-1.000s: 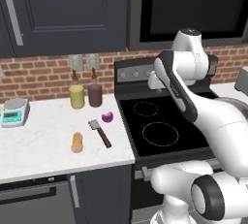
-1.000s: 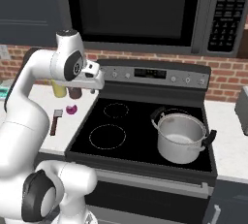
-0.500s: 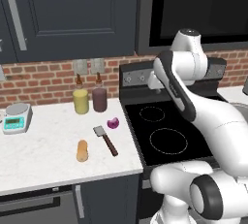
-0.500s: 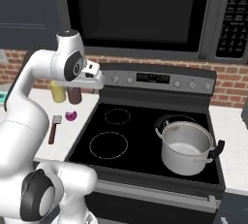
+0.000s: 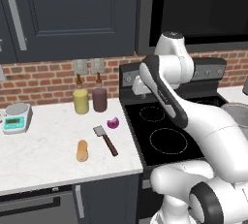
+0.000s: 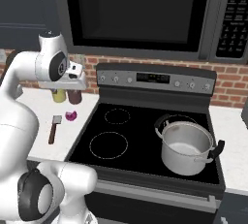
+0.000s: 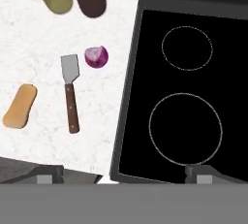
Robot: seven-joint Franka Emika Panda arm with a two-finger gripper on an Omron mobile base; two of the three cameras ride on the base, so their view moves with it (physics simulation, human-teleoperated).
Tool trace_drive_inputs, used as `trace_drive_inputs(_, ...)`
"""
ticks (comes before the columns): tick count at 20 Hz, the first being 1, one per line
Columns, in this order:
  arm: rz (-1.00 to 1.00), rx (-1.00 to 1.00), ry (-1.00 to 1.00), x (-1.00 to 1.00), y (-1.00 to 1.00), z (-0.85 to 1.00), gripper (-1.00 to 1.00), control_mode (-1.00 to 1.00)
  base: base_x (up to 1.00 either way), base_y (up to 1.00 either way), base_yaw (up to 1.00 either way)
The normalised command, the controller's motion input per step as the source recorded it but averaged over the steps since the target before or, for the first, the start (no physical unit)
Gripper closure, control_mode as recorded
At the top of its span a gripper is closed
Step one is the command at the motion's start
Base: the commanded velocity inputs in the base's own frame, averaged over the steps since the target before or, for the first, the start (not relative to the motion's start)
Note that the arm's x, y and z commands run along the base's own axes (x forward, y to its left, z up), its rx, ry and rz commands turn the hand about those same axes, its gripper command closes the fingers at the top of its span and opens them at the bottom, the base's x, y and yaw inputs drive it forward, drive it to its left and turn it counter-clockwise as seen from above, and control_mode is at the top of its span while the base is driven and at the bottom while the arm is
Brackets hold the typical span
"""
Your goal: Put the squash and onion in the pot. Retrieve the spatula and lightly stir the vegetables in the pot.
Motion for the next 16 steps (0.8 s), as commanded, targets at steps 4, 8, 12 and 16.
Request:
trace_drive_inputs(4,0.06,0.00,0.10,-0.04,1.00,-0.30,-1.00,-1.00,0.00,0.00,0.00)
trace_drive_inputs(8,0.00,0.00,0.20,0.10,1.00,-0.37,-1.00,-1.00,0.00,0.00,0.00)
trace_drive_inputs(12,0.00,0.00,0.26,0.28,1.00,-0.49,-1.00,-1.00,0.00,0.00,0.00)
trace_drive_inputs(16,-0.01,0.00,0.23,0.15,0.96,-0.57,-1.00,-1.00,0.00,0.00,0.00)
